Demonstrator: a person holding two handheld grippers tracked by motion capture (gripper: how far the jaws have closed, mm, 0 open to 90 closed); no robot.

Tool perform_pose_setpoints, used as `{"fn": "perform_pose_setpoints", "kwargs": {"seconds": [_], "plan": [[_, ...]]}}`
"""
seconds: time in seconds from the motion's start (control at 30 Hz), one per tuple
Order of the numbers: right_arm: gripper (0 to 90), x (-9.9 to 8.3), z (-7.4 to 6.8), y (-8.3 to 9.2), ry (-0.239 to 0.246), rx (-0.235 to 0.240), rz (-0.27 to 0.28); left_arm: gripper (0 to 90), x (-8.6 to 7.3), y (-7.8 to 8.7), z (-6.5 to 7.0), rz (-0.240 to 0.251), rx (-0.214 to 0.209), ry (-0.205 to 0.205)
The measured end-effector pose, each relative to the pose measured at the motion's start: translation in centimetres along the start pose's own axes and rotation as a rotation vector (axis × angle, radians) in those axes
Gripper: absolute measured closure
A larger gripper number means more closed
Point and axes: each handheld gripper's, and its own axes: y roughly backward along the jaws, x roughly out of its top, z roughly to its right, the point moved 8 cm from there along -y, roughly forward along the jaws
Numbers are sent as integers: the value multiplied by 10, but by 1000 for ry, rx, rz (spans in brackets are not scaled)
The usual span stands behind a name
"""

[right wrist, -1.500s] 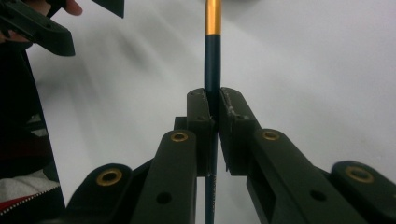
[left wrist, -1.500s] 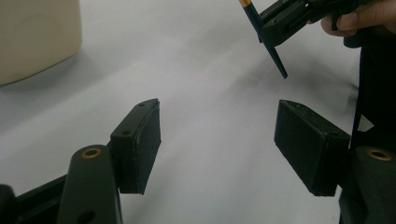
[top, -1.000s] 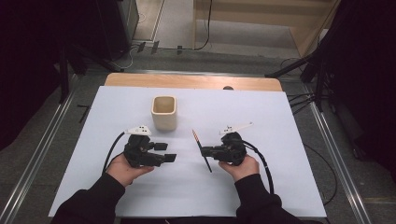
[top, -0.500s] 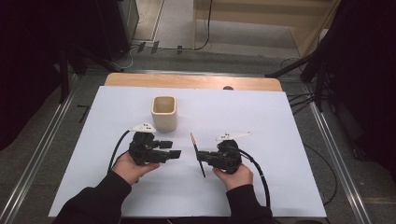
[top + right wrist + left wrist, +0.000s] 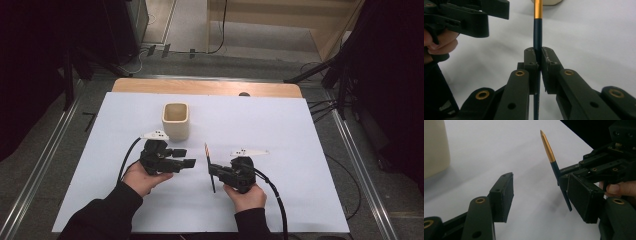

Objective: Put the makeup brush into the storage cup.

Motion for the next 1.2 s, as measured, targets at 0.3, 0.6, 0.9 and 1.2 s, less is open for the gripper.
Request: {"fn": "perform_pose_setpoints", "kwargs": {"seconds": [0.3,0.6,0.9,1.2], "plan": [[847,-7,-3,-5,-33,-5,28,398,2,-4,0,-6,2,5],[846,-6,-8,-11,-35,5,42,410,5,-10,4,9,-16,38],[846,-6,-13,-16,-34,20,52,462,6,-16,6,14,-14,88],[846,-4,-16,-18,-45,29,73,538,7,-21,6,29,-28,154]]}}
